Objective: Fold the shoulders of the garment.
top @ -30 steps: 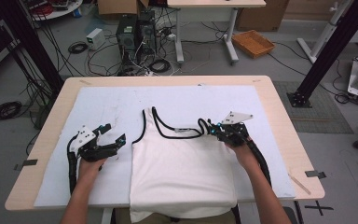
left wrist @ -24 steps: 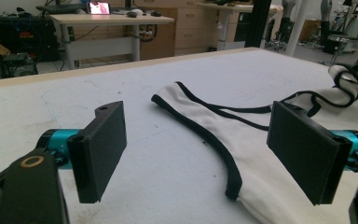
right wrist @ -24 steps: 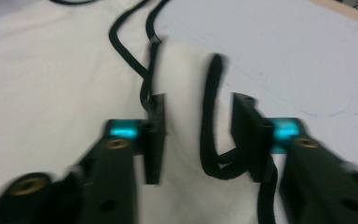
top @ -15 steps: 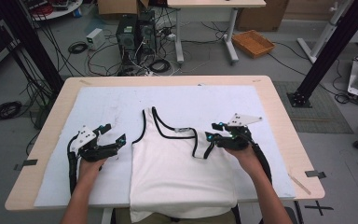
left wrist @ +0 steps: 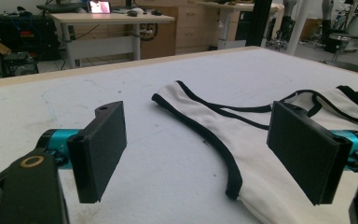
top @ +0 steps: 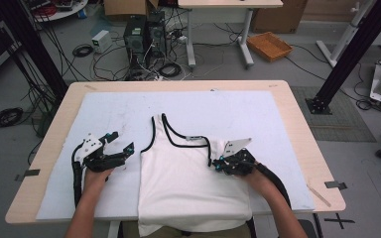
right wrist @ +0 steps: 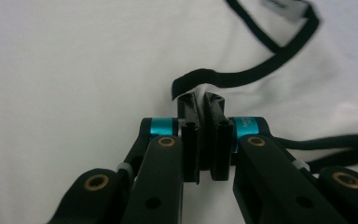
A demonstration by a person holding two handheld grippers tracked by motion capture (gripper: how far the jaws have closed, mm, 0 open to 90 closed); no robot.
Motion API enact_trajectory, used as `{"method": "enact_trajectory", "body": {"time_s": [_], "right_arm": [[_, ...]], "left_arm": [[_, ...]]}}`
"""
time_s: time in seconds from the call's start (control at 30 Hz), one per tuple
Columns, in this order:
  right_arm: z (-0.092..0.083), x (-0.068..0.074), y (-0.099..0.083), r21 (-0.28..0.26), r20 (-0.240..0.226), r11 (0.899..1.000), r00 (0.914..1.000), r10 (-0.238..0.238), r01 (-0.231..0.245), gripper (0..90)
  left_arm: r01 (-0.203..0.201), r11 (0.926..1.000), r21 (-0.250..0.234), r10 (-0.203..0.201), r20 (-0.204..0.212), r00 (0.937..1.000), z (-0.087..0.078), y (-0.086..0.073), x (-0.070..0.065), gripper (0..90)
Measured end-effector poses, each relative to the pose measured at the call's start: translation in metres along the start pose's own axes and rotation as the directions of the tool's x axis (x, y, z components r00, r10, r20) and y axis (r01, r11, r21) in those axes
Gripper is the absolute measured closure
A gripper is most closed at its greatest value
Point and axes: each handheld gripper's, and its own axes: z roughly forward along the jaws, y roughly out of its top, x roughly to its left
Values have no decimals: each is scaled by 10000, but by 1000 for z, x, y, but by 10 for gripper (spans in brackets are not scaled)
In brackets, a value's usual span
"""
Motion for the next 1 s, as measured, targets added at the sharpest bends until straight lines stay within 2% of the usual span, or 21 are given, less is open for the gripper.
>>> {"method": "enact_trajectory", "body": {"time_s": [0.17, 0.27, 0.4, 0.43, 0.5, 0.53, 0.57, 0.63, 0.67, 0.7, 0.73, 0.8, 0.9, 1.0], "right_arm": [[-19, -11, -11, -466, 168, 9982, 9991, 391, -383, 873], [-32, -14, -19, -673, 26, 9969, 9991, 420, -418, 872], [-40, -13, -28, -738, -384, 9971, 9991, 182, -210, 865], [-39, -12, -29, -662, -478, 9976, 9987, 161, -192, 827], [-37, -13, -30, -512, -929, 9973, 9945, 483, -532, 650], [-37, -15, -30, -591, -1126, 9951, 9910, 723, -794, 605], [-39, -16, -30, -805, -1203, 9926, 9895, 804, -904, 603], [-46, -18, -29, -1456, -922, 9836, 9913, 936, -1064, 644], [-46, -18, -29, -1456, -922, 9836, 9913, 936, -1064, 644], [-48, -19, -29, -1788, -712, 9775, 9924, 1008, -1121, 698], [-46, -19, -28, -1892, -367, 9753, 9934, 1090, -1141, 767], [-38, -17, -28, -1347, -35, 9867, 9958, 915, -912, 794], [-29, -17, -29, -716, -232, 9934, 9958, 886, -900, 793], [-23, -17, -31, -302, -376, 9961, 9959, 823, -835, 742]], "left_arm": [[68, 10000, -8, -68, -132, 9999, 0, 0, 0, 198], [175, 9997, 187, -170, -285, 9994, 0, 1, 0, 197], [917, 9954, 276, -906, -382, 9952, 1, 2, 1, 194], [1000, 9945, 297, -988, -390, 9943, 1, 2, 1, 194], [1004, 9946, 262, -994, -349, 9944, 1, 5, -1, 194], [1016, 9947, 141, -1011, -310, 9944, 1, 7, -3, 194], [993, 9950, 90, -990, -267, 9947, 1, 9, -4, 194], [988, 9951, 3, -988, -180, 9949, 3, 14, -6, 194], [988, 9951, 3, -988, -180, 9949, 3, 14, -6, 194], [999, 9950, 74, -998, -111, 9949, 7, 18, -7, 194], [1011, 9947, 196, -1010, -83, 9949, 10, 20, -7, 194], [1045, 9936, 438, -1044, -49, 9945, 17, 22, -7, 194], [1335, 9886, 699, -1340, 18, 9910, 30, 29, -6, 194], [1080, 9882, 1085, -1082, -33, 9941, 44, 40, -6, 197]]}}
